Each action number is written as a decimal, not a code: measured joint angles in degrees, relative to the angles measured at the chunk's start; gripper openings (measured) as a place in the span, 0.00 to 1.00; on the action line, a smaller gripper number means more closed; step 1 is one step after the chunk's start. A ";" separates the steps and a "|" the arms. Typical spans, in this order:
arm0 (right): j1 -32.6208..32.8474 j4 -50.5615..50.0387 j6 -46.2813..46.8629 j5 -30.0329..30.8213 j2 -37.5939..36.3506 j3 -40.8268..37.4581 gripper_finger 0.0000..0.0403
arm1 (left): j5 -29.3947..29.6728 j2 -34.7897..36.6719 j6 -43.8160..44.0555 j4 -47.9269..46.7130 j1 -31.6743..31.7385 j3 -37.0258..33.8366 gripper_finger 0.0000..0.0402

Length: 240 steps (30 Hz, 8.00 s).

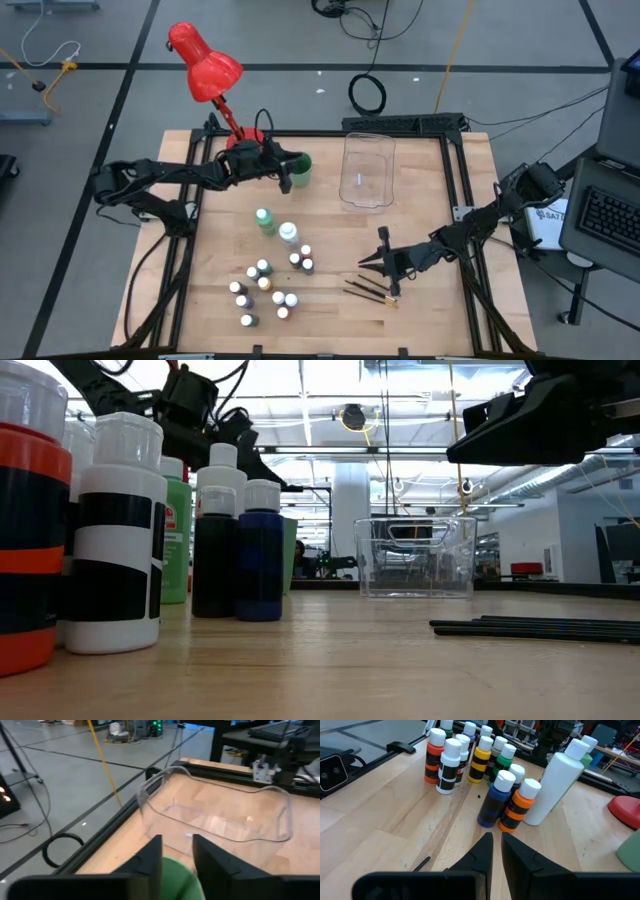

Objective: Pick & Place Paint Supplies
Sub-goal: Put the gold paintbrush into the green cup, then put the silver paintbrush into the green cup

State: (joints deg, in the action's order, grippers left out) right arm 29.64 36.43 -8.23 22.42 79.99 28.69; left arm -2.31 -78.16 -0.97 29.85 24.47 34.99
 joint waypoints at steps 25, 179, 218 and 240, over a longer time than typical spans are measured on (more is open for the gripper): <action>-3.87 15.80 -3.28 -0.39 -0.02 -3.39 0.08 | 5.78 38.42 -6.53 5.07 -17.82 -28.00 0.01; -9.21 -45.58 46.52 -12.09 21.30 22.75 0.43 | -3.58 35.79 -13.24 9.16 -21.57 -29.17 0.06; 1.69 -42.86 25.89 17.39 0.07 22.25 0.00 | -3.55 35.79 -11.73 8.19 -21.56 -29.17 0.06; -3.17 -17.94 12.66 10.80 -2.29 10.15 0.00 | -2.17 28.56 -3.65 14.37 -21.56 -27.57 0.06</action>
State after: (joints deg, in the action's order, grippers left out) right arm 26.46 18.49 4.43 33.22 77.69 38.84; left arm -4.48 -49.60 -4.62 44.22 2.91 7.42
